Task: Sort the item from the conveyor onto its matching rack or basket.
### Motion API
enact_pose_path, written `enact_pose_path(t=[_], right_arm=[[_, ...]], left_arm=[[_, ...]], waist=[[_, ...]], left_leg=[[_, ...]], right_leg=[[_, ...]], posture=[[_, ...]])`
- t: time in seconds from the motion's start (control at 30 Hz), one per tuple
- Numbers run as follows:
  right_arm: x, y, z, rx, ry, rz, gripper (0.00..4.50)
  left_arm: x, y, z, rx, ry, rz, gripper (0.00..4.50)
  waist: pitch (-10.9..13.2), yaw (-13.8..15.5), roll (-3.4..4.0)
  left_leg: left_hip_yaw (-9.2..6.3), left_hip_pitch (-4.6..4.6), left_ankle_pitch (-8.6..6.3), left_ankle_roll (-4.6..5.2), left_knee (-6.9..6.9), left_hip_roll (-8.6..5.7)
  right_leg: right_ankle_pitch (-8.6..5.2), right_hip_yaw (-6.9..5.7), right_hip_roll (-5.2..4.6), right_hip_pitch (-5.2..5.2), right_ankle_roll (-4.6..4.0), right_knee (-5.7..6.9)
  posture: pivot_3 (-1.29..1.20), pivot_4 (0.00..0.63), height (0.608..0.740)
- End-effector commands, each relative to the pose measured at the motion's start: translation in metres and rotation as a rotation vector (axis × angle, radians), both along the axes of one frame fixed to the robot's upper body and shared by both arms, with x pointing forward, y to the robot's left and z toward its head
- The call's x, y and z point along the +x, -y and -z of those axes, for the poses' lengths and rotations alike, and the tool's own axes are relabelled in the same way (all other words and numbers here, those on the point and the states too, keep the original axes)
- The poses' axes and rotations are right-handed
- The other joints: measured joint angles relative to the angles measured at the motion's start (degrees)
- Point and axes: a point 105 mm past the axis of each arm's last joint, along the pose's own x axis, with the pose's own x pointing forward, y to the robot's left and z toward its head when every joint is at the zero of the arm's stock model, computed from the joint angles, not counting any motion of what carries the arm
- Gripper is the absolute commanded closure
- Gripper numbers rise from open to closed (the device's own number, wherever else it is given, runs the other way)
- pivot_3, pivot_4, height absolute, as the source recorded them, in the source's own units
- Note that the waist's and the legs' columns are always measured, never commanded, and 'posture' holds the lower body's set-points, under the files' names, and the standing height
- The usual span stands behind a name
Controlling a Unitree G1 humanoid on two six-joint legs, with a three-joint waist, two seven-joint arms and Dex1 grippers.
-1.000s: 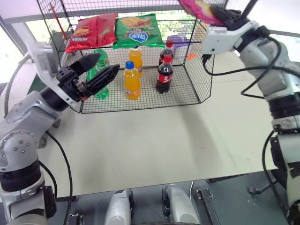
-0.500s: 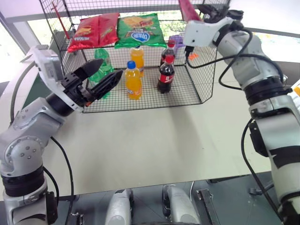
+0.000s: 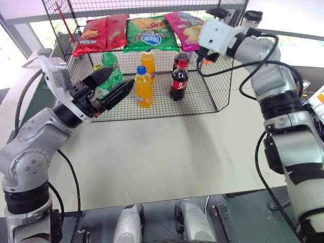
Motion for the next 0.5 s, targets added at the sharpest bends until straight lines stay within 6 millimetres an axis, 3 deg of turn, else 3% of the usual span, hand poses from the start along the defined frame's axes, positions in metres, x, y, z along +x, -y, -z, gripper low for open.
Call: enact_pose_path(t=[0.03,0.2,0.33,0.5], right_arm=[[-0.013,-0.001,-0.017,0.027,0.034,-0.043,0.06],[-0.022,-0.001,-0.014,0.013,0.046,-0.079,0.06],[-0.034,0.002,-0.017,-0.025,0.161,-0.121,0.06],[-0.066,0.025,-0.021,0.251,0.127,-0.208,0.06]], left_arm=[[-0.004,0.002,-0.005,0.006,0.035,0.005,0.00],[-0.003,0.001,-0.002,0.009,0.022,0.001,0.00],[0.001,0.000,0.004,0.039,0.002,-0.024,0.00],[0.013,-0.009,0.017,0.134,-0.041,-0.128,0.00]], waist=[[0.0,0.0,0.00],[0.0,0.0,0.00],[0.0,0.1,0.00],[0.0,0.3,-0.01]], left_leg=[[0.00,0.00,0.00,0.00,0.00,0.00],[0.00,0.00,0.00,0.00,0.00,0.00],[0.00,-0.01,0.00,0.00,0.01,0.00],[-0.04,0.00,0.00,0.00,-0.01,0.00]], right_leg=[[0.00,0.00,0.00,0.00,0.00,0.00],[0.00,0.00,0.00,0.00,0.00,0.00],[-0.01,0.00,0.00,0.00,-0.01,-0.01],[-0.01,-0.04,0.00,0.05,0.01,-0.03]], posture=[[0.00,0.150,0.740],[0.00,0.150,0.740],[0.00,0.150,0.740],[0.00,0.150,0.740]])
